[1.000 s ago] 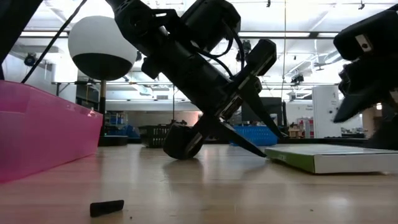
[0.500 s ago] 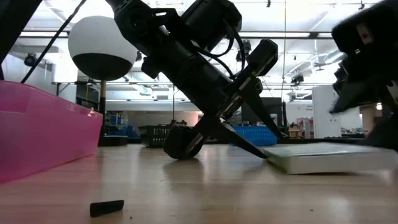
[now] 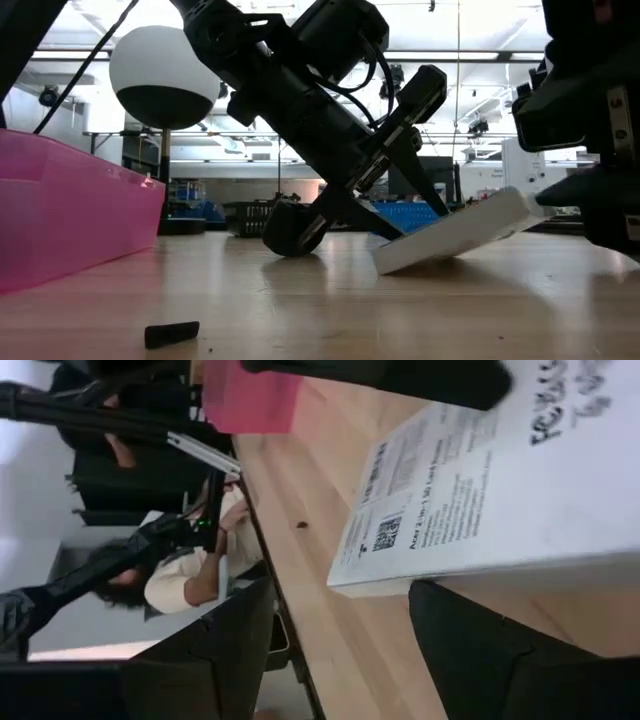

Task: Pick and place items into bin
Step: Put the card reader box into the black bin

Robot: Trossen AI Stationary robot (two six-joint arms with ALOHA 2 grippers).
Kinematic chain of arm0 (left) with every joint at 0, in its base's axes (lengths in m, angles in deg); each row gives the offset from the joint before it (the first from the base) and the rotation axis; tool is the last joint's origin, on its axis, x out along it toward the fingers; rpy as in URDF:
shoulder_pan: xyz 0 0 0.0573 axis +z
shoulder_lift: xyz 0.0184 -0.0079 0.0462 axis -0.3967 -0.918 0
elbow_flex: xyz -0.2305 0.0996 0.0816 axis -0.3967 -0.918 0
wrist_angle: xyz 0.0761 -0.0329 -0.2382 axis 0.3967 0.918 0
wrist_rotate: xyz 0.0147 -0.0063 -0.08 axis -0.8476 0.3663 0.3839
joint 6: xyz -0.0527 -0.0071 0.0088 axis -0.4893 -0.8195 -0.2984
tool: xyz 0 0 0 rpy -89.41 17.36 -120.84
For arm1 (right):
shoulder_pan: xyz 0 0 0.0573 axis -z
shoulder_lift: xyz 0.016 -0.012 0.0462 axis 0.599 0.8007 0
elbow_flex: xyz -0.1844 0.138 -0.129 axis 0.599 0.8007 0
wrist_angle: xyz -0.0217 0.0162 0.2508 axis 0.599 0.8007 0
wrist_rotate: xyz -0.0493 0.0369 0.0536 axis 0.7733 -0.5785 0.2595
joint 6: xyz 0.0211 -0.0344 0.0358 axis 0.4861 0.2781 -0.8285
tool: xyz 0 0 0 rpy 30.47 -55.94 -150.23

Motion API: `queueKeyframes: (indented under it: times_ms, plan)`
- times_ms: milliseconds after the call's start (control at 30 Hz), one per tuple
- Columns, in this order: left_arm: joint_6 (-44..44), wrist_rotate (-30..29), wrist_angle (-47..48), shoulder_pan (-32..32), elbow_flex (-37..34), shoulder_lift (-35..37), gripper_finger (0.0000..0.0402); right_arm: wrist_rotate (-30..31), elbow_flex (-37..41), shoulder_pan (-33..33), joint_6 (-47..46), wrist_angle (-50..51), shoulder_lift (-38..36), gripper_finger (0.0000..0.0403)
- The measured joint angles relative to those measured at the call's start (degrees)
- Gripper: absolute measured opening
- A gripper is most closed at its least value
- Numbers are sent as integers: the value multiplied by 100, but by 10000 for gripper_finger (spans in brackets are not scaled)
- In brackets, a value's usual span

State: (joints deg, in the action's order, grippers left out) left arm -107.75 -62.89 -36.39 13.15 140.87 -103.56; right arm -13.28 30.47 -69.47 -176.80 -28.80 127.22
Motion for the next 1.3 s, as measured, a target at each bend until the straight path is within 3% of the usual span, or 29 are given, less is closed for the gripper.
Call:
queueKeyframes:
  times_ms: [233,467,600,800,933,1133,1300]
  plan:
    - [1,8,2,-2,0,-4,116,105,-80,13,193,-42,30,223]
    - [-4,40,-22,-2,4,-8,116,155,-83,15,-677,443,26,223]
    - [-3,88,-63,-5,4,-11,116,356,-124,15,-646,480,21,224]
    - [199,245,-213,-30,5,-15,116,932,-452,18,479,39,-12,223]
    - [478,507,-334,-34,13,-28,116,1271,-786,87,1420,355,4,224]
    - [680,736,-354,-63,11,-31,116,1119,-1306,171,1762,1544,-1,223]
    - [761,756,-363,-61,2,-29,116,942,-1385,177,1966,1701,-127,223]
